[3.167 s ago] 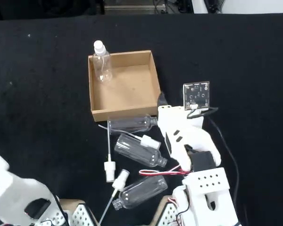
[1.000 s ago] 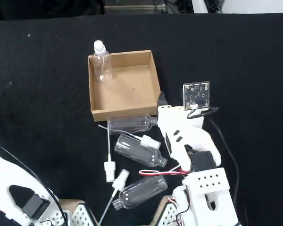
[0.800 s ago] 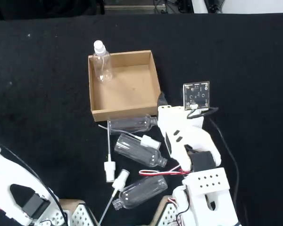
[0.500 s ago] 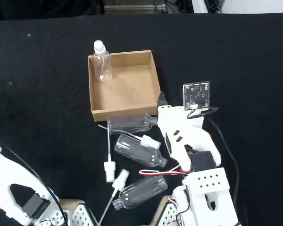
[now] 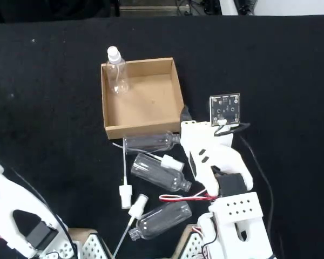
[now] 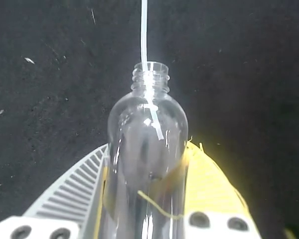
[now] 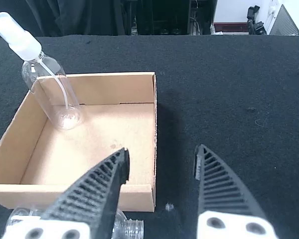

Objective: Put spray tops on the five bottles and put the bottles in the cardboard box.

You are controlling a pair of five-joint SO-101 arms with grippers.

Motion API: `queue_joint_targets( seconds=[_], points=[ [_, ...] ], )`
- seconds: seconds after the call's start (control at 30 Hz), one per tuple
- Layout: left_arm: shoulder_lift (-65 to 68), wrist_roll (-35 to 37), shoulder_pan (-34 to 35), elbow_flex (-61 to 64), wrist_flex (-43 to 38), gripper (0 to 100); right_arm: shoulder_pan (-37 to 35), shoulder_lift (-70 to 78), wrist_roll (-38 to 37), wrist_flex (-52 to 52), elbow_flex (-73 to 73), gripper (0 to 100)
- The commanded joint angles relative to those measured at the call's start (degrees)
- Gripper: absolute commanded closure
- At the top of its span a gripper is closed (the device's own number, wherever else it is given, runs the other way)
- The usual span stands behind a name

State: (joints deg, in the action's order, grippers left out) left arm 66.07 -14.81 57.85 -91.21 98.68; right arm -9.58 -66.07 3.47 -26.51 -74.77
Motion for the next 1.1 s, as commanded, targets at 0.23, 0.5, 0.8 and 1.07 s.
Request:
queue_joint_targets(
  seconds=[0.23,0.5,0.8,1.07],
  points=[
    [-2.0,0.6,0.2,-3.7,2.0,97,-0.6,-1.3,0.0,1.2,0.5,80.1],
    [-5.7,4.7,0.4,-3.4,2.1,97,-0.6,-1.3,0.0,1.2,0.5,80.1],
    [-9.2,5.1,0.4,-3.1,2.1,97,-0.6,-1.4,0.0,1.2,0.5,80.1],
    [-9.8,5.2,0.3,-3.7,2.1,97,-0.6,-1.4,0.0,1.2,0.5,80.1]
  ],
)
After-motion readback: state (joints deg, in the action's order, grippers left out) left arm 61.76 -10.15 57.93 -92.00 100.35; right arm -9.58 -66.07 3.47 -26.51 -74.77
